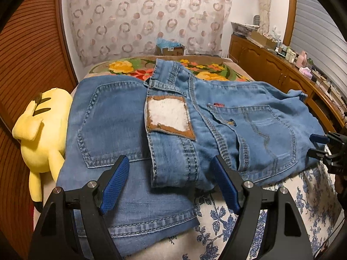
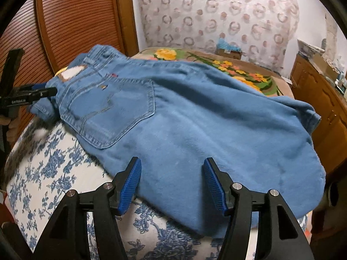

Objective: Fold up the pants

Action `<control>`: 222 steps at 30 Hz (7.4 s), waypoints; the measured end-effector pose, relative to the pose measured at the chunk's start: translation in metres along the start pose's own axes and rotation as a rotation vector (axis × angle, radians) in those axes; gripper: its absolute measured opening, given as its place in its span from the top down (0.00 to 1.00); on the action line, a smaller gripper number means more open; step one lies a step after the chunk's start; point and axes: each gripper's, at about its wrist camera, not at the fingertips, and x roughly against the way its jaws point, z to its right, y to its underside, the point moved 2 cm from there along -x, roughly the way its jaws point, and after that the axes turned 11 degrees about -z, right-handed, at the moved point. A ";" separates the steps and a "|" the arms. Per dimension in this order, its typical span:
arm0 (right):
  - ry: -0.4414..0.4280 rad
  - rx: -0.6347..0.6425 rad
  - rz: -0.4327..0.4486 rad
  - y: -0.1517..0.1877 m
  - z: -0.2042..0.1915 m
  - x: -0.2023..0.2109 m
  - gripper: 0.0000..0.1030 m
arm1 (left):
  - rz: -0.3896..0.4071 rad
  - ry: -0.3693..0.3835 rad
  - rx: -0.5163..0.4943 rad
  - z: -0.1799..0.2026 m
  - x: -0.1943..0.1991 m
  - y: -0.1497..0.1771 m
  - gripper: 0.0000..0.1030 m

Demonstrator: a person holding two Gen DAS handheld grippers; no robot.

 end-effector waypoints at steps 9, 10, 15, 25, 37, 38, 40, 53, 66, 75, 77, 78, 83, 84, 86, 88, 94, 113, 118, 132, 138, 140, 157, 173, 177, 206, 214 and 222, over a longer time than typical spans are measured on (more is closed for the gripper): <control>0.039 0.026 -0.037 0.004 0.000 -0.007 0.37 | -0.007 0.001 0.005 -0.004 -0.009 -0.001 0.23; 0.041 0.033 -0.037 0.003 -0.001 -0.007 0.35 | -0.009 0.002 0.006 -0.004 -0.009 -0.001 0.23; 0.033 0.052 -0.032 0.007 -0.014 -0.010 0.29 | -0.006 0.000 0.004 -0.005 -0.009 -0.001 0.23; 0.077 0.094 -0.044 0.010 -0.026 -0.025 0.28 | 0.004 0.003 -0.020 -0.002 -0.006 -0.005 0.29; 0.040 0.103 -0.026 0.011 -0.013 -0.024 0.55 | 0.003 0.017 -0.030 0.007 -0.005 -0.011 0.72; 0.040 0.113 -0.026 0.011 -0.014 -0.024 0.61 | 0.007 0.019 -0.031 0.008 -0.004 -0.011 0.75; 0.052 0.131 -0.018 0.012 -0.016 -0.023 0.71 | 0.019 0.018 -0.034 0.013 0.001 -0.013 0.77; 0.052 0.057 0.073 0.026 -0.023 0.013 0.88 | 0.133 0.016 -0.051 0.039 0.060 -0.012 0.83; 0.039 0.093 0.150 0.081 -0.073 0.068 0.88 | 0.248 0.015 -0.033 0.035 0.133 0.044 0.84; -0.003 0.125 0.191 0.128 -0.111 0.105 0.88 | 0.301 -0.004 -0.003 0.020 0.178 0.099 0.84; -0.012 0.125 0.203 0.137 -0.115 0.114 0.88 | 0.311 -0.016 -0.005 0.018 0.188 0.110 0.84; -0.027 0.123 0.210 0.146 -0.115 0.123 0.88 | 0.313 -0.023 -0.002 0.015 0.192 0.118 0.84; -0.105 0.137 0.206 0.168 -0.125 0.135 0.88 | 0.279 -0.032 0.042 -0.004 0.197 0.149 0.84; -0.114 0.142 0.205 0.170 -0.127 0.134 0.88 | 0.257 -0.039 0.056 -0.009 0.191 0.156 0.84; -0.124 0.139 0.196 0.172 -0.123 0.130 0.88 | 0.223 -0.043 0.057 -0.012 0.182 0.167 0.83; -0.134 0.127 0.180 0.172 -0.116 0.124 0.88 | 0.181 -0.050 0.058 -0.013 0.169 0.177 0.83; -0.162 0.110 0.132 0.174 -0.104 0.114 0.81 | 0.105 -0.065 0.039 -0.009 0.155 0.203 0.78; -0.071 -0.034 0.188 0.195 -0.071 0.157 0.54 | 0.169 -0.011 -0.014 0.035 0.161 0.185 0.24; 0.004 -0.095 0.185 0.208 -0.039 0.163 0.52 | 0.139 0.017 -0.029 0.055 0.142 0.178 0.24; 0.152 -0.273 0.141 0.253 0.019 0.163 0.50 | 0.079 0.060 -0.059 0.088 0.094 0.179 0.24; 0.184 -0.324 0.108 0.254 0.035 0.166 0.50 | 0.037 0.074 -0.053 0.093 0.074 0.183 0.24; 0.191 -0.330 0.096 0.255 0.038 0.167 0.50 | 0.027 0.074 -0.050 0.093 0.070 0.186 0.24; 0.133 -0.364 0.077 0.251 0.045 0.156 0.50 | 0.024 0.068 -0.070 0.098 0.055 0.193 0.16; 0.140 -0.339 0.134 0.243 0.045 0.160 0.83 | 0.032 0.057 -0.076 0.102 0.056 0.192 0.14; 0.143 -0.327 0.192 0.238 0.040 0.174 0.86 | 0.025 0.073 -0.077 0.102 0.061 0.191 0.14; -0.204 0.311 0.372 0.061 -0.180 0.196 0.91 | 0.210 0.004 0.080 0.007 0.152 0.198 0.14; -0.161 0.308 0.292 0.044 -0.171 0.164 0.66 | 0.211 0.009 0.096 0.000 0.148 0.200 0.14; -0.088 0.231 0.238 0.065 -0.175 0.172 0.62 | 0.182 0.038 0.055 0.017 0.132 0.193 0.14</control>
